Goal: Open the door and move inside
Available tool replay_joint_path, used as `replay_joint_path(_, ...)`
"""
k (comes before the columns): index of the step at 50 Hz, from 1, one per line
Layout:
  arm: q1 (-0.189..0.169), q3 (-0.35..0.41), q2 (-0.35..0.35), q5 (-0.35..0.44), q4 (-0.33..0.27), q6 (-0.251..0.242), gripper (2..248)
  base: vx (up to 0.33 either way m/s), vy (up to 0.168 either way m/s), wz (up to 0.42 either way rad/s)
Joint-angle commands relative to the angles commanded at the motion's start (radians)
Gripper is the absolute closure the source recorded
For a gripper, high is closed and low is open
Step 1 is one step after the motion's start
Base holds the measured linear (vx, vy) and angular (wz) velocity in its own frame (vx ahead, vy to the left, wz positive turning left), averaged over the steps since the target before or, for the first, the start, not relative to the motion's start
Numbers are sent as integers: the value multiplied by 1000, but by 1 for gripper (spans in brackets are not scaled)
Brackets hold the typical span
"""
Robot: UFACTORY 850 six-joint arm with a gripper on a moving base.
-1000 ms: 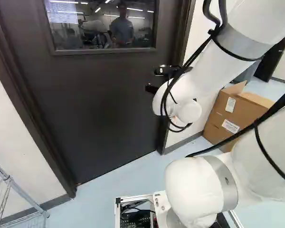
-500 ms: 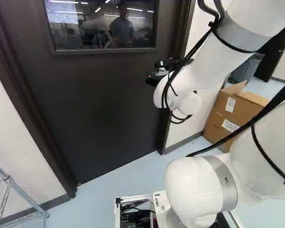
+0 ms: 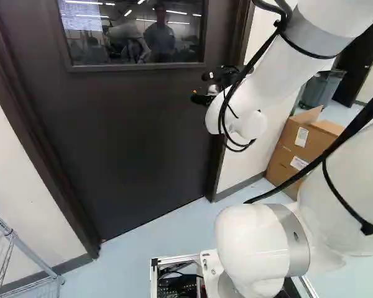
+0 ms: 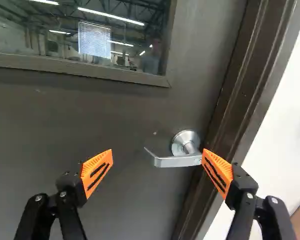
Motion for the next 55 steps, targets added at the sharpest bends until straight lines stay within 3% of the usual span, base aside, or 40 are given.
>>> replay_joint_path(32, -63, -104, -109, 25, -245, 0, 3, 0, 0, 0)
replay_joint_path(43, -61, -142, -149, 31, -291, 0, 3, 0, 0, 0)
replay_joint_path(55, -55, -174, -187, 32, -302, 0, 3, 0, 0, 0)
